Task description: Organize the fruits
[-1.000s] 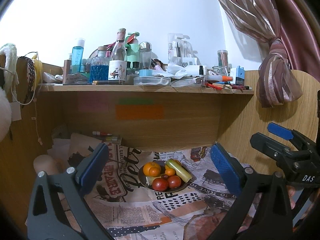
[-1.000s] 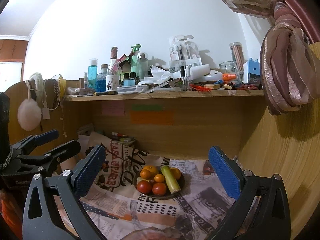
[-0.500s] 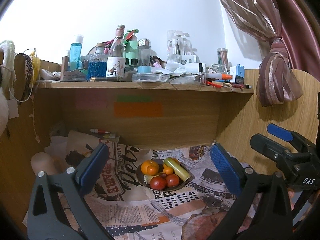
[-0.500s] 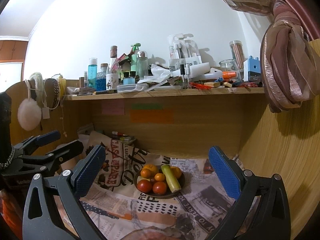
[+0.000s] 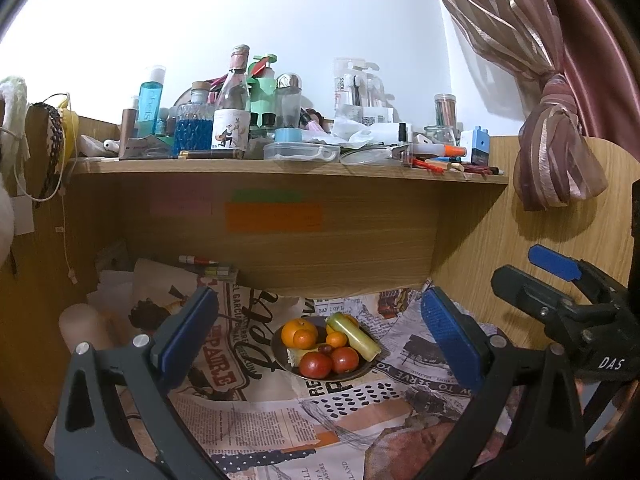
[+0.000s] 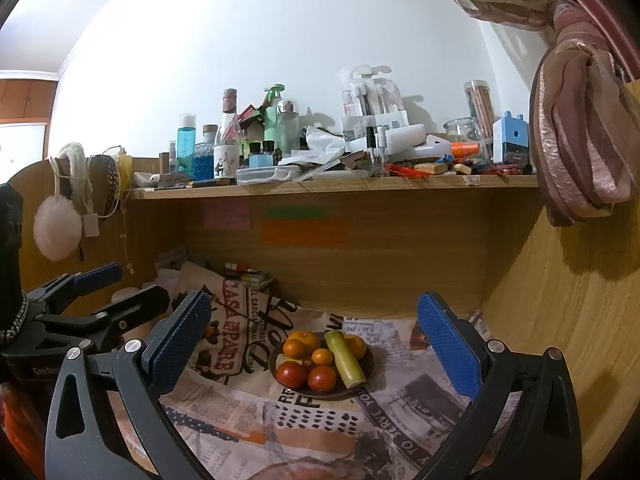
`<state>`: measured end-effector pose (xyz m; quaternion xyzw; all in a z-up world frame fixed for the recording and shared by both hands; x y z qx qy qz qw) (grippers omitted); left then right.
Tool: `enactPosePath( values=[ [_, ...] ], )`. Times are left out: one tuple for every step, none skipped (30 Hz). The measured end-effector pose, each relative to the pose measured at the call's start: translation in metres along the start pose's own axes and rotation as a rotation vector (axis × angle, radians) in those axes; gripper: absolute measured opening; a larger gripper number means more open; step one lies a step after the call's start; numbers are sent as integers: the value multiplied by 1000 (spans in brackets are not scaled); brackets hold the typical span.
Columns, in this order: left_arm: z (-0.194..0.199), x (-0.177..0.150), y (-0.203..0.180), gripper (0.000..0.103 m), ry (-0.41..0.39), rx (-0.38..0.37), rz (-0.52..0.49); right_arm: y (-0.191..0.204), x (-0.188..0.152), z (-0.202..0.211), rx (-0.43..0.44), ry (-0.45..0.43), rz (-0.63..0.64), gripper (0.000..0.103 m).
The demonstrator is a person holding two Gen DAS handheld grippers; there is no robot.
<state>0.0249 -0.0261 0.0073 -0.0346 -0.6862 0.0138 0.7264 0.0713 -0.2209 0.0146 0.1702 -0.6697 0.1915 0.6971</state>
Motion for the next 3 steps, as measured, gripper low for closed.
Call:
enactPosePath(
  values=[
    [0, 0, 0, 103, 0, 2, 0, 0, -1, -1, 0, 1, -1, 103],
    [0, 0, 0, 103, 0, 5, 1, 1, -1, -1, 0, 1, -2, 103],
    [-1, -1, -1, 103, 1, 5, 1, 1, -2, -3, 3, 3, -4, 103]
  ],
)
Point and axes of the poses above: each gripper's, at about its wrist camera, not at the fingertips, and z roughly against the way its jaws point, y to its left, x to its top, the point moved 2 cm from there along -z, roughly the way its jaws point, and after that the axes turned 5 degrees about -y, right-handed, at the moved point
